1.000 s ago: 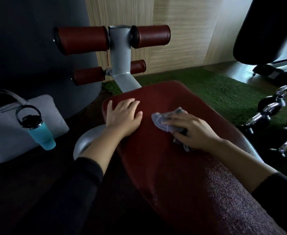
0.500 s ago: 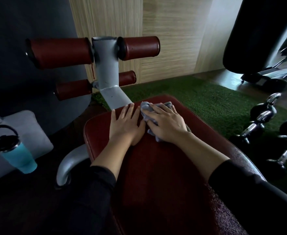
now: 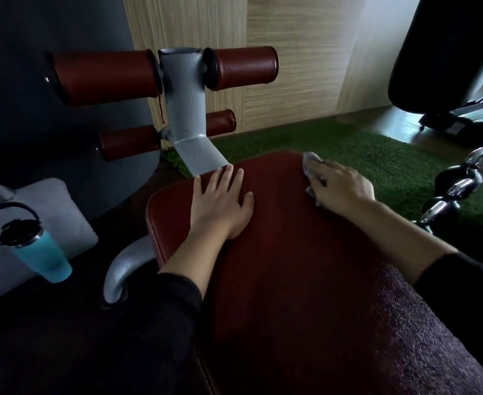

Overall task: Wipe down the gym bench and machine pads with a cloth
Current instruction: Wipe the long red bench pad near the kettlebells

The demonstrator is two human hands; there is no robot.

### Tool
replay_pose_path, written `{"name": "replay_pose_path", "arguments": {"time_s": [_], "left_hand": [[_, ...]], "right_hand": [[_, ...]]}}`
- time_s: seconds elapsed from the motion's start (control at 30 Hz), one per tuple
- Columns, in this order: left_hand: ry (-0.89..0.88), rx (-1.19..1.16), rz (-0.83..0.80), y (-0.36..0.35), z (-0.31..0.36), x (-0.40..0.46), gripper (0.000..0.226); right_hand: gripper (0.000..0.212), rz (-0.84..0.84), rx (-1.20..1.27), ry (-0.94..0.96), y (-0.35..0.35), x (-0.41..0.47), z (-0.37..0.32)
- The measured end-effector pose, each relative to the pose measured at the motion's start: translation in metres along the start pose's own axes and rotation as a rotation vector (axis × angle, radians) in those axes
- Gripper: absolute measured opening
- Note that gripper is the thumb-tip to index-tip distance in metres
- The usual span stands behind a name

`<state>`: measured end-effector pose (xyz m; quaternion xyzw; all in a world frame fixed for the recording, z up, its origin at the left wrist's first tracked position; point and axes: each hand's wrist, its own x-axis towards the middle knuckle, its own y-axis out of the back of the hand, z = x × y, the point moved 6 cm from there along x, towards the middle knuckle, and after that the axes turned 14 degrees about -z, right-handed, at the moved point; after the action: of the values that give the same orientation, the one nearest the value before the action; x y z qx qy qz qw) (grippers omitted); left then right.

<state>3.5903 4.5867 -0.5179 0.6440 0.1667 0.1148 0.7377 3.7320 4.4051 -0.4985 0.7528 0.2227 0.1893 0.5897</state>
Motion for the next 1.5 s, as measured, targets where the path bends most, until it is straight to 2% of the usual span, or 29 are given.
{"name": "replay_pose_path", "arguments": {"time_s": [0.07,0.13,0.3,0.43,0.53,0.6,0.73,0.8,0.93,1.1,1.27,1.33,1.5], "left_hand": [[0.006,0.009,-0.002,-0.001,0.0,0.001,0.061],[0.012,0.012,-0.003,-0.001,0.0,0.002,0.061],[-0.012,-0.007,0.02,-0.001,-0.001,0.002,0.061],[-0.019,-0.003,0.02,-0.001,-0.002,0.0,0.061],[-0.009,-0.01,0.015,-0.001,-0.002,0.0,0.061],[-0.002,-0.003,0.013,-0.001,0.0,0.001,0.061],[0.002,0.008,0.009,-0.002,0.0,0.003,0.061],[0.006,0.006,0.007,-0.002,0.001,0.003,0.061],[-0.014,-0.005,0.024,-0.001,0.001,0.001,0.061],[-0.025,-0.012,0.022,-0.002,-0.003,0.001,0.061],[-0.004,-0.012,-0.009,-0.001,-0.001,0.002,0.06],[-0.002,0.009,-0.029,-0.001,0.001,0.0,0.06],[-0.03,0.086,-0.048,0.009,-0.004,-0.018,0.06]], "right_hand": [[0.04,0.052,-0.072,0.097,-0.007,-0.024,-0.027],[0.042,0.032,-0.138,0.21,-0.018,-0.028,-0.061],[0.046,-0.029,-0.085,0.275,-0.02,0.037,-0.096],[0.039,-0.072,0.085,0.14,-0.005,0.08,-0.045],[0.038,-0.13,0.161,-0.021,0.002,0.051,-0.004],[0.037,-0.103,0.082,-0.051,0.004,0.015,0.003],[0.041,0.013,-0.106,0.133,-0.008,-0.032,-0.035],[0.044,-0.023,-0.136,0.225,-0.018,-0.022,-0.062],[0.045,-0.062,-0.121,0.283,-0.022,0.036,-0.091],[0.038,-0.048,0.085,0.13,-0.006,0.07,-0.051],[0.045,-0.025,0.015,-0.051,-0.008,0.015,-0.024],[0.046,-0.013,-0.002,0.0,-0.011,-0.019,-0.034],[0.046,0.03,0.022,0.314,-0.021,-0.073,-0.077]]}}
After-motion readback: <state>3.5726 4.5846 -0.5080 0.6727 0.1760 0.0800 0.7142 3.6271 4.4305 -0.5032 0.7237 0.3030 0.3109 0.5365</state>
